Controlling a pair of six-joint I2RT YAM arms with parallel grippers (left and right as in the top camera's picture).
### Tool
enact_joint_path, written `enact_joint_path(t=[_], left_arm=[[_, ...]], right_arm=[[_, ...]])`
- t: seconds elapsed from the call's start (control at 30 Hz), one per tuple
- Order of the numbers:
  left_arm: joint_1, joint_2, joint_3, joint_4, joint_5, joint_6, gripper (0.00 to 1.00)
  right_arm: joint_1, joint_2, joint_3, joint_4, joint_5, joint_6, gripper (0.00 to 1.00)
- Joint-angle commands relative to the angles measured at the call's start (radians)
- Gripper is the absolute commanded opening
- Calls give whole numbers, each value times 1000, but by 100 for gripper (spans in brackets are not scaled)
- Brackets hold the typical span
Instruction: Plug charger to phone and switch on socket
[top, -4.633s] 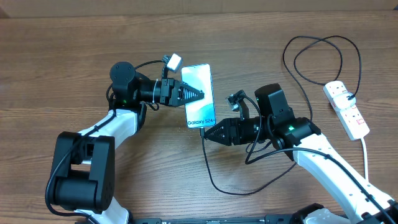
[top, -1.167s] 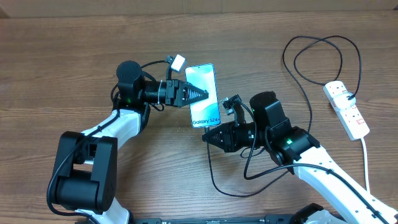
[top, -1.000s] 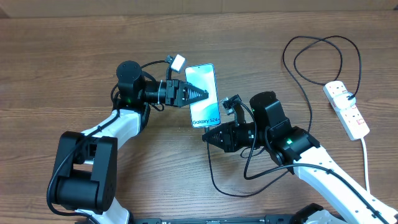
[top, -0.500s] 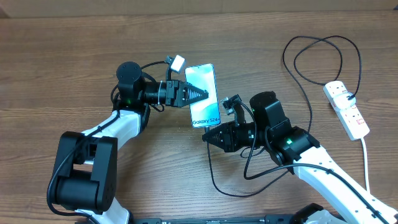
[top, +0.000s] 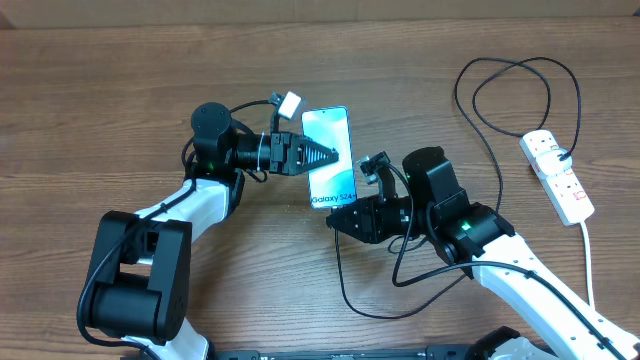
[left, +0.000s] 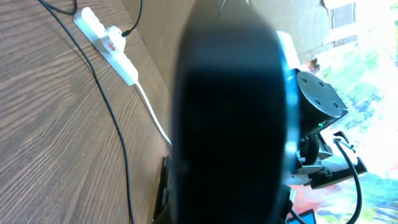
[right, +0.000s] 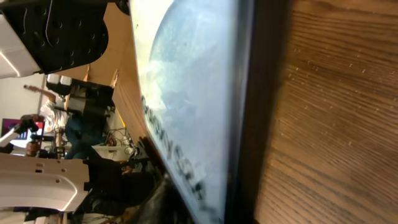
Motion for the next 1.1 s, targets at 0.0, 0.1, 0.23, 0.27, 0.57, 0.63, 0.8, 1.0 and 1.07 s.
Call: enact_joint_path(t=[0.0,0.1,0.23,0.27,0.57,0.63,0.8,1.0,1.07], left_arm=[[12,-10,-15,8,88,-10,4],[26,-10,-15,9,88,-9,4],[50,-10,-15,10,88,-10,4],[57,-10,-15,10,87,-10,4],[92,-10,-15,27,29,-6,4],[78,-10,-15,24,11,-6,4],[33,-10,-15,3,-64,-4,4],[-30,-10,-15,-140,-272,28,4],[-53,-10,-15,-200,-352,37,4]], right_arm=[[-15,-5,47,2,27,-7,22],[-15,-5,47,-20,26,-7,32],[-15,-5,47,-53,27,-8,47],[-15,-5,47,-62,27,-8,50],[-77,-25,47,-171,53,-34,71],[-116,-43,47,-194,53,-34,73],[-230,-109,47,-257,53,-64,75],[-305,-174,47,-338,54,-110,77],[-308,-183,47,-364,67,-114,77]])
